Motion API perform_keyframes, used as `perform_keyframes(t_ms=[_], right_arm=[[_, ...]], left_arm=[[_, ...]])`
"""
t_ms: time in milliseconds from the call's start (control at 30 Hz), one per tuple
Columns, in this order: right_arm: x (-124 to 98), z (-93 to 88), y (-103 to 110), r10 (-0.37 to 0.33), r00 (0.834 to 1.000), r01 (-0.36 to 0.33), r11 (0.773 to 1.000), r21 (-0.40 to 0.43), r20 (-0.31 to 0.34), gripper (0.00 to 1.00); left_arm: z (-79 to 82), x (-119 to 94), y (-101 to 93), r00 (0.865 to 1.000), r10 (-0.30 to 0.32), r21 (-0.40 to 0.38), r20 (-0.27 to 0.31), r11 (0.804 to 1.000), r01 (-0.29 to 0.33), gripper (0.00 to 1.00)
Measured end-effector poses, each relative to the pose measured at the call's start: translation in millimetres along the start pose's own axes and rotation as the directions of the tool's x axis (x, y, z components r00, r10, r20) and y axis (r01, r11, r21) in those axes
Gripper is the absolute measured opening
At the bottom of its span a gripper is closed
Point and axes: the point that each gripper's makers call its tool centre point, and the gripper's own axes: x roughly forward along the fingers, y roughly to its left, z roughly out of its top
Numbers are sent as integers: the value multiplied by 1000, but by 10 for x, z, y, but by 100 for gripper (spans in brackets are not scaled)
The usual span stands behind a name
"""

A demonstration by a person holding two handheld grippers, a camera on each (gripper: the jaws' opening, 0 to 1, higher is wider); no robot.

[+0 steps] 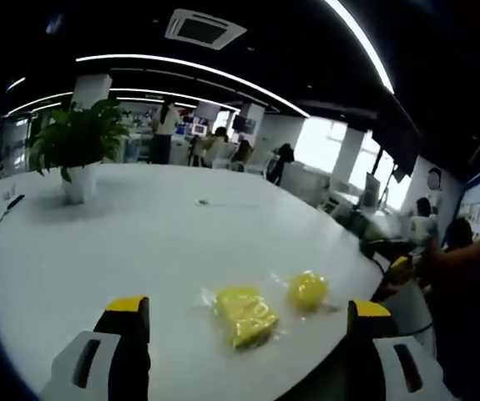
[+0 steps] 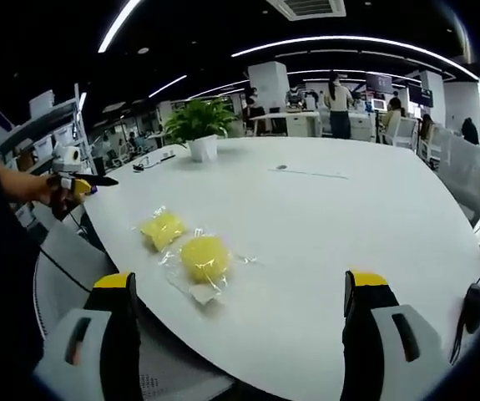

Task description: Compare the silicone blocks by pressing each to a similar depth, holding the contact briefly, and releasing to observe deformation and rebound differences across the visible hardness samples.

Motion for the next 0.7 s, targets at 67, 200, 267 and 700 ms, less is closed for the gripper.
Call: perform_keyframes(t_ms=[67, 200, 267, 700], right_arm=[[23, -32, -42, 5, 1000, -5, 1000, 0, 3, 96], [31, -153, -123, 1, 1000, -1, 1000, 21, -14, 96], [-1, -160, -113, 1, 1000, -1, 1000, 23, -11, 96], [5, -220, -32, -15, 1000, 15, 998, 53, 4, 96]], left_arm=[[-46, 63, 75, 1000, 19, -92, -3, 996, -19, 100], [-31, 210, 22, 1000, 8, -71, -24, 997, -10, 100], [-2, 331, -87, 998, -22, -67, -59, 998, 18, 100], [83, 1169, -473, 967, -149, -84, -208, 987, 134, 100]])
